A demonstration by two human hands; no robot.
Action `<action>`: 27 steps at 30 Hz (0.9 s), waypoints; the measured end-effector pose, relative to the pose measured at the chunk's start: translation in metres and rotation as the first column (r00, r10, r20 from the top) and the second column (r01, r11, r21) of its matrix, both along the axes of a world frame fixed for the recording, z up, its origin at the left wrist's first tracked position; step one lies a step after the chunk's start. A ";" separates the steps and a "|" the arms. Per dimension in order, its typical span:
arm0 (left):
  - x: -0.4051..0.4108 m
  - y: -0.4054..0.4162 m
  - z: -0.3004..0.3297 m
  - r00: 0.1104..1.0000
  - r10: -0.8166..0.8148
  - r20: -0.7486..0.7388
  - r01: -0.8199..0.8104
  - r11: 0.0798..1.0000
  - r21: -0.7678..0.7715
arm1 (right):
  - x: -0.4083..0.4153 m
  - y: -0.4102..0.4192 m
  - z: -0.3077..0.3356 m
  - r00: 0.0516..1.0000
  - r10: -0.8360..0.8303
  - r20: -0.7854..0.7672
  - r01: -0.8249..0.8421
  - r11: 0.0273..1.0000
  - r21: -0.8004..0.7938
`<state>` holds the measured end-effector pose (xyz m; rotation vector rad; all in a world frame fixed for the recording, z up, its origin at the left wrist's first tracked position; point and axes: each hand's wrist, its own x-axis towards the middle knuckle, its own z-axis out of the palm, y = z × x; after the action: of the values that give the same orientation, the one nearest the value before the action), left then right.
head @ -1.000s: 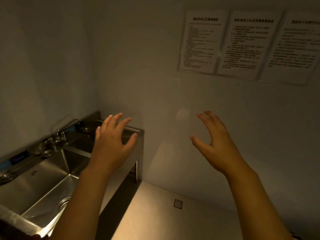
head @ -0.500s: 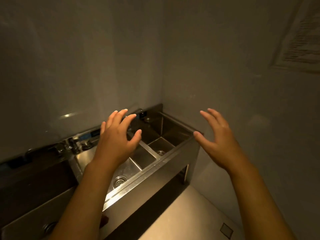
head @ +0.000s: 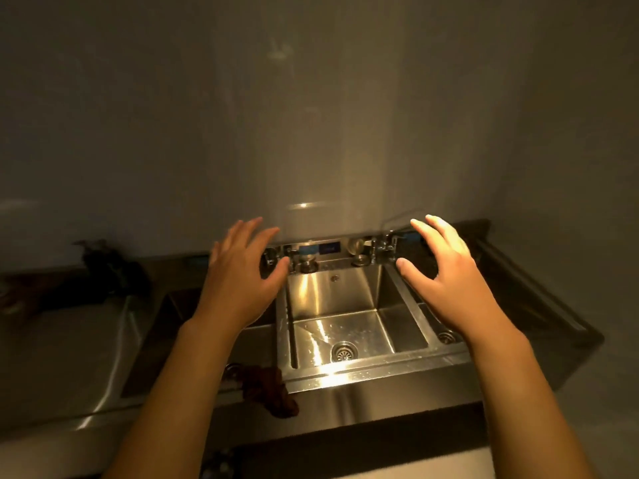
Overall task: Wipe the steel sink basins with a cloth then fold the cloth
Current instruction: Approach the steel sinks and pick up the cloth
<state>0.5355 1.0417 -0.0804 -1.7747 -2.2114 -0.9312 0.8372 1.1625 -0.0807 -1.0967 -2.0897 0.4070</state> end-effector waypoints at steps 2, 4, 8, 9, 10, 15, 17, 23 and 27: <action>-0.011 -0.018 -0.002 0.997 0.079 -0.004 -0.079 0.997 -0.003 | -0.022 0.005 -0.004 0.997 0.077 -0.003 -0.077 0.997 -0.009; -0.023 -0.036 -0.004 0.989 0.151 -0.009 -0.151 0.989 -0.001 | -0.044 0.007 -0.006 0.989 0.150 -0.002 -0.150 0.989 -0.016; -0.045 -0.063 -0.008 0.966 0.257 -0.014 -0.257 0.966 0.013 | -0.082 0.008 -0.009 0.966 0.258 0.006 -0.257 0.966 -0.030; -0.050 -0.068 -0.010 0.961 0.276 -0.013 -0.276 0.961 0.015 | -0.090 0.009 -0.010 0.961 0.276 0.011 -0.276 0.961 -0.033; -0.056 -0.072 -0.013 0.956 0.292 -0.012 -0.292 0.956 0.018 | -0.098 0.009 -0.011 0.956 0.294 0.016 -0.293 0.955 -0.036; -0.086 -0.077 -0.038 0.943 0.333 0.003 -0.333 0.943 0.005 | -0.132 0.013 -0.023 0.940 0.341 0.033 -0.338 0.939 -0.059; -0.099 -0.074 -0.048 0.942 0.336 0.011 -0.336 0.942 -0.010 | -0.145 0.016 -0.030 0.937 0.345 0.059 -0.341 0.938 -0.066; -0.150 -0.057 -0.067 0.945 0.318 0.078 -0.318 0.948 -0.015 | -0.193 0.029 -0.034 0.934 0.346 0.084 -0.341 0.938 -0.066; -0.191 -0.038 -0.070 0.951 0.289 0.112 -0.290 0.957 -0.016 | -0.235 0.037 -0.034 0.938 0.330 0.109 -0.323 0.943 -0.074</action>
<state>0.3449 1.0035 -0.1502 -1.3733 -2.4527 -0.9851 0.6022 1.1993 -0.1143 -0.8190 -2.3897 0.5735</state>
